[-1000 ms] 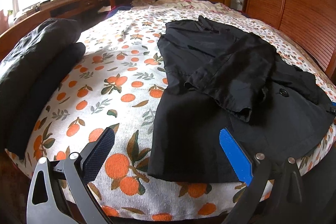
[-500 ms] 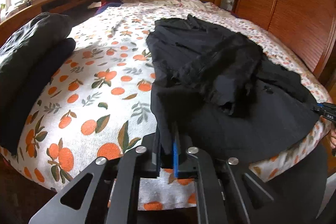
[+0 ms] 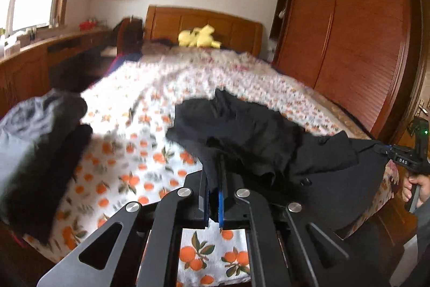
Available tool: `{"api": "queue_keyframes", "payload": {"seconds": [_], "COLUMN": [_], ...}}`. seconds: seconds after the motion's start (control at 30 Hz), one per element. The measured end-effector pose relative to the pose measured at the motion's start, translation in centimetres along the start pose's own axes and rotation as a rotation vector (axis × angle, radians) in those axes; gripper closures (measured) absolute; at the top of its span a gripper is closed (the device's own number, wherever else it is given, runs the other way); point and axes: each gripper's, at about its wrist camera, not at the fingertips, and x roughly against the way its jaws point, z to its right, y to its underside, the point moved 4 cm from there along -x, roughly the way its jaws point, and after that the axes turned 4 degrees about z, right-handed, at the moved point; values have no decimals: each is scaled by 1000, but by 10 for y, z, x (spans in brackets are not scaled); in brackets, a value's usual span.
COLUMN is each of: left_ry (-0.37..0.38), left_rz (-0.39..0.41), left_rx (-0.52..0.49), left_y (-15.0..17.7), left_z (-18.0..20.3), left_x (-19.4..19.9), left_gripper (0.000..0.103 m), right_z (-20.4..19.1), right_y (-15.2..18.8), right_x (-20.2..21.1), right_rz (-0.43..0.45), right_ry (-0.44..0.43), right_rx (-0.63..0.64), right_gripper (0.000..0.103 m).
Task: Fold large clothes
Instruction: 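Grasp the coat hem with both tools and fold it up toward the collar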
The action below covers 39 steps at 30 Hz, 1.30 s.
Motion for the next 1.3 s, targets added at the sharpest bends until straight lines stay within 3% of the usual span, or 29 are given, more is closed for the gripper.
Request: {"api": "queue_keyframes", "payload": {"seconds": [0.3, 0.57, 0.7, 0.87, 1.3], "left_ry": [34, 46, 31, -1, -43], "left_rz": [101, 68, 26, 21, 74], "left_rx": [-22, -31, -20, -32, -23], "left_y": [-31, 7, 22, 16, -32], "left_z": [21, 35, 29, 24, 5], "left_x": [69, 112, 101, 76, -11], "left_gripper": [99, 99, 99, 98, 98], "right_z": [-22, -36, -41, -36, -12], "right_y": [-9, 19, 37, 33, -20], "right_x": [69, 92, 84, 64, -33], "right_rz": [40, 17, -18, -18, 2], "right_ry": [27, 10, -1, 9, 15], "right_rx": [81, 98, 105, 89, 118], "right_gripper": [95, 95, 95, 95, 94]}}
